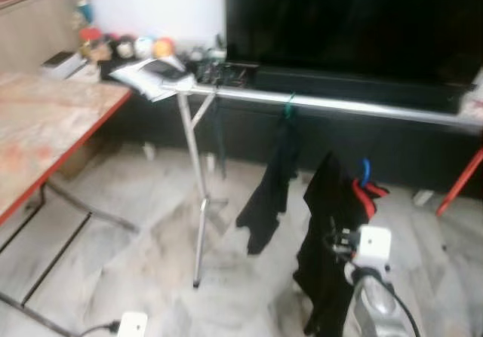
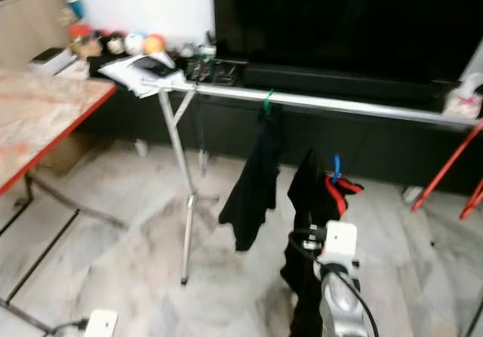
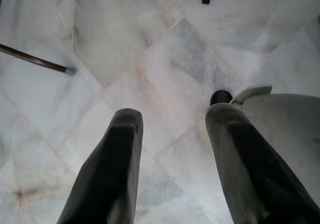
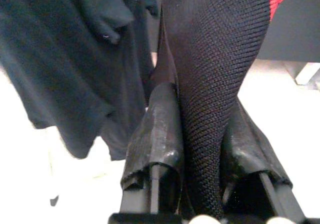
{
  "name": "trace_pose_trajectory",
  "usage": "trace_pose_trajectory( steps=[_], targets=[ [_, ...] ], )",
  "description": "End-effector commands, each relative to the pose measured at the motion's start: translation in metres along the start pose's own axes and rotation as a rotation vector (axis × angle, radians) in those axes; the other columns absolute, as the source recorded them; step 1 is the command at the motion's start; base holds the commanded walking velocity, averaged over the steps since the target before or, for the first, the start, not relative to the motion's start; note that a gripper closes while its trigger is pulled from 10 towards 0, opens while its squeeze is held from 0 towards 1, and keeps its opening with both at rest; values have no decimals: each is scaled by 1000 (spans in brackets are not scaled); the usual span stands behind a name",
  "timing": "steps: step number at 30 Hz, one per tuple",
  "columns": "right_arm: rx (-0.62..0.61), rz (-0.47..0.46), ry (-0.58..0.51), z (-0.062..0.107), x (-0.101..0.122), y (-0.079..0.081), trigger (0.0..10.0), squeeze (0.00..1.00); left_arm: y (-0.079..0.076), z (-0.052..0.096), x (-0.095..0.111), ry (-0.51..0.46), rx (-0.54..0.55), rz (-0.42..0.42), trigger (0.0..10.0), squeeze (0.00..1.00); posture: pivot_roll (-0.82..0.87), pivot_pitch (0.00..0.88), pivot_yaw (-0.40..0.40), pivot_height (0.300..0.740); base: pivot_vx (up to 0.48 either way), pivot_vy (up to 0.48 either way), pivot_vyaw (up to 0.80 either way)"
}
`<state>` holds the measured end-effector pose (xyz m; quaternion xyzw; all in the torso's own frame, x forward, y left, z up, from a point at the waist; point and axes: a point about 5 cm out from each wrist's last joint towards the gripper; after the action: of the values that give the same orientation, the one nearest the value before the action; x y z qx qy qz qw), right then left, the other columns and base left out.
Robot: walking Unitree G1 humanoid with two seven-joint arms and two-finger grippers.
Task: Hang hanger
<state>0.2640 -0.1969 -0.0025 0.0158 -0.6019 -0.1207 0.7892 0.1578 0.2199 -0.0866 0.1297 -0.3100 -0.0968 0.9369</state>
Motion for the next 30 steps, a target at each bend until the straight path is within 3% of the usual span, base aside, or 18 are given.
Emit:
trace_pose_trajectory(
  steps=[1,30],
  targets=[
    [-7,7,-43,-3,11,-5,10000,0,-5,0,1,-1,-9,8,10000,0,-83,0,-51,740,-322,0,0],
    [3,23,8,-3,6,-4,10000,0,-2,1,-4,22,-10,13,10000,0,-77,0,-53,740,-326,0,-83]
  ],
)
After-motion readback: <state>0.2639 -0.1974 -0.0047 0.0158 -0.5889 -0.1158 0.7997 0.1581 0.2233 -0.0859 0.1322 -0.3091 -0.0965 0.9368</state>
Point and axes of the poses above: a point about 5 cm out from each wrist's last joint towards the gripper, its own z axis pointing back from the gripper into the wrist, its own x axis along the axis of the wrist's last joint, y = z × x, and after that the axes turned 9 degrees about -z, right-handed
